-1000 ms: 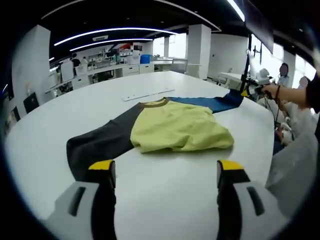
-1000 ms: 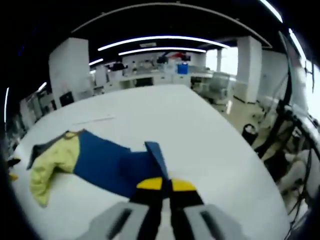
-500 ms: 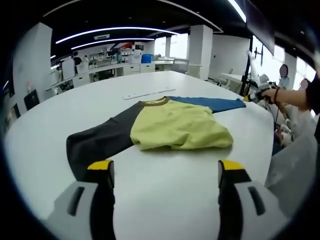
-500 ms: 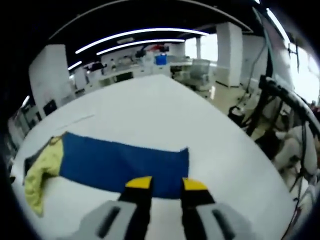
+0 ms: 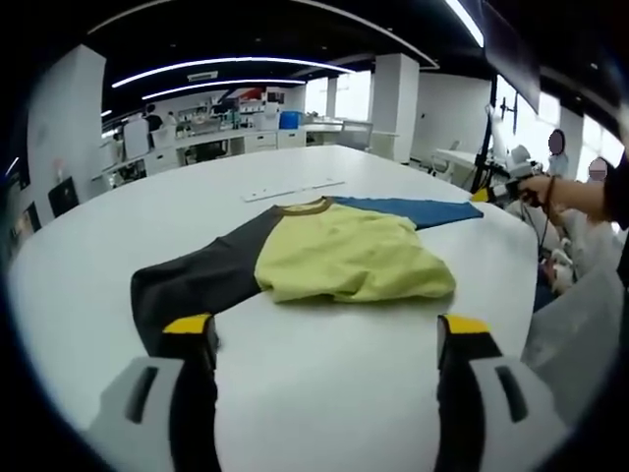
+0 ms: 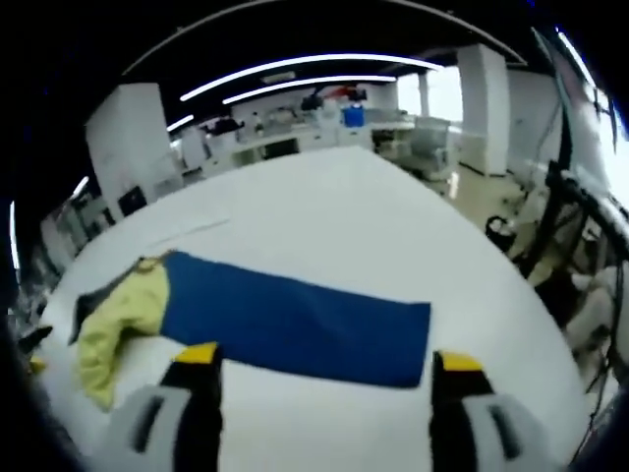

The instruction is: Fold the garment on the visible template until the final outline fits inside the template.

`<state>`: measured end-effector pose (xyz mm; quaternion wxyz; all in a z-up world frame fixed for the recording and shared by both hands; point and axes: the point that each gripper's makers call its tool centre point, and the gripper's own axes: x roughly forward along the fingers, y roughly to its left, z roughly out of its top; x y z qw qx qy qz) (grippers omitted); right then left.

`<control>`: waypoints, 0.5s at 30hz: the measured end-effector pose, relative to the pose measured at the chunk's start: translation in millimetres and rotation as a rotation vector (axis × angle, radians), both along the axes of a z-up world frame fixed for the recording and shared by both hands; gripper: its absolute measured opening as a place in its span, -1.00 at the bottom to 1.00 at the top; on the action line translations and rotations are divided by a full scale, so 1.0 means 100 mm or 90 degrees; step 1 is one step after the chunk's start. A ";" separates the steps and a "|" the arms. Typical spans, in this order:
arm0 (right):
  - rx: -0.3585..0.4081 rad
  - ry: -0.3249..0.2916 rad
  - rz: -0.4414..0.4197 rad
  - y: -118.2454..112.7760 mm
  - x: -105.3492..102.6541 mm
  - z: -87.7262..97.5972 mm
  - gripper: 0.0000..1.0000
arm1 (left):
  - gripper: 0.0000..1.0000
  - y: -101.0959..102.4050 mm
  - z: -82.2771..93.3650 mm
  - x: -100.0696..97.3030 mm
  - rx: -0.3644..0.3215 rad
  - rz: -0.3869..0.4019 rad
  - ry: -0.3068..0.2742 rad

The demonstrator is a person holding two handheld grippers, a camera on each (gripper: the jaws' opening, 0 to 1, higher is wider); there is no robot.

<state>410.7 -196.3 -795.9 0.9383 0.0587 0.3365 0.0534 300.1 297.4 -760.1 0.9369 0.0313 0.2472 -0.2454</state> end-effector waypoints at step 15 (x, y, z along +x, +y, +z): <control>0.042 -0.014 0.271 1.33 -0.21 0.32 0.98 | 0.98 -0.01 0.00 -0.02 -0.008 -0.008 0.002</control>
